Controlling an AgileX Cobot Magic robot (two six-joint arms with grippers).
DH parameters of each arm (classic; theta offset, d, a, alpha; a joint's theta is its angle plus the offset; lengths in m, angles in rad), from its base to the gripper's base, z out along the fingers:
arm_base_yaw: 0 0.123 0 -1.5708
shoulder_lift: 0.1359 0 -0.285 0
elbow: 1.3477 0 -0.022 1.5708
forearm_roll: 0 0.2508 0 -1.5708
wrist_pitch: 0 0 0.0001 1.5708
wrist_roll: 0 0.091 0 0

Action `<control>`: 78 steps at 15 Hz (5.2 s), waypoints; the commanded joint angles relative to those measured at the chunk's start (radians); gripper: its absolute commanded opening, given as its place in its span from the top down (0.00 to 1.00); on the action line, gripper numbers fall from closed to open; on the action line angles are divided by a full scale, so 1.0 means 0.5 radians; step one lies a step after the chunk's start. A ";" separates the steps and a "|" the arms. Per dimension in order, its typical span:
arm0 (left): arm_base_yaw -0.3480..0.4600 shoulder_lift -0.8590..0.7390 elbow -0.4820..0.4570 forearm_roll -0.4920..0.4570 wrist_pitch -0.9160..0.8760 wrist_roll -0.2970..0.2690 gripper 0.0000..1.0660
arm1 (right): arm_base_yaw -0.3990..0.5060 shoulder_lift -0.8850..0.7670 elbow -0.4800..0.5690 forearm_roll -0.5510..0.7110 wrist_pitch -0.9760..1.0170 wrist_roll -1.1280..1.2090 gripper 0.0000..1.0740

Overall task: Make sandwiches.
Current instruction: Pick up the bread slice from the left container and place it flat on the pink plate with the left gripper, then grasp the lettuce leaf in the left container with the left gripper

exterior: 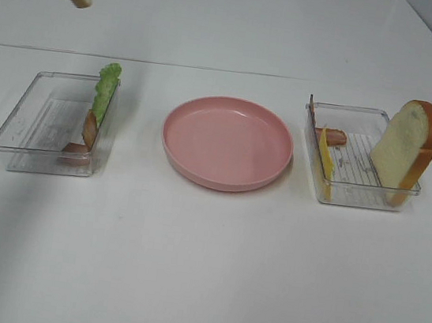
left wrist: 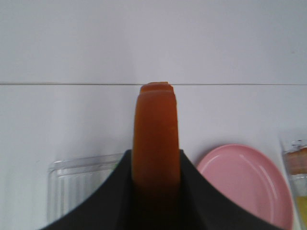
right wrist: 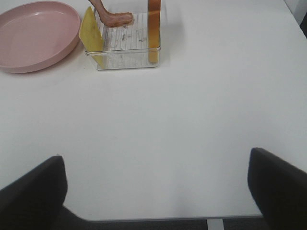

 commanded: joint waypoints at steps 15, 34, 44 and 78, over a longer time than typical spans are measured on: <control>-0.632 0.810 -0.016 -1.034 -0.374 0.124 1.00 | -0.010 -0.064 0.002 0.006 -0.018 -0.014 0.08; -0.632 1.050 -0.024 -0.908 -0.358 -0.180 0.04 | -0.010 -0.064 0.002 0.006 -0.018 -0.014 0.08; -0.664 1.050 -0.944 0.118 0.638 -0.452 0.04 | -0.010 -0.064 0.002 0.006 -0.018 -0.014 0.08; -0.390 1.154 -0.546 0.514 0.582 -0.342 0.16 | -0.010 -0.064 0.002 0.006 -0.018 -0.014 0.08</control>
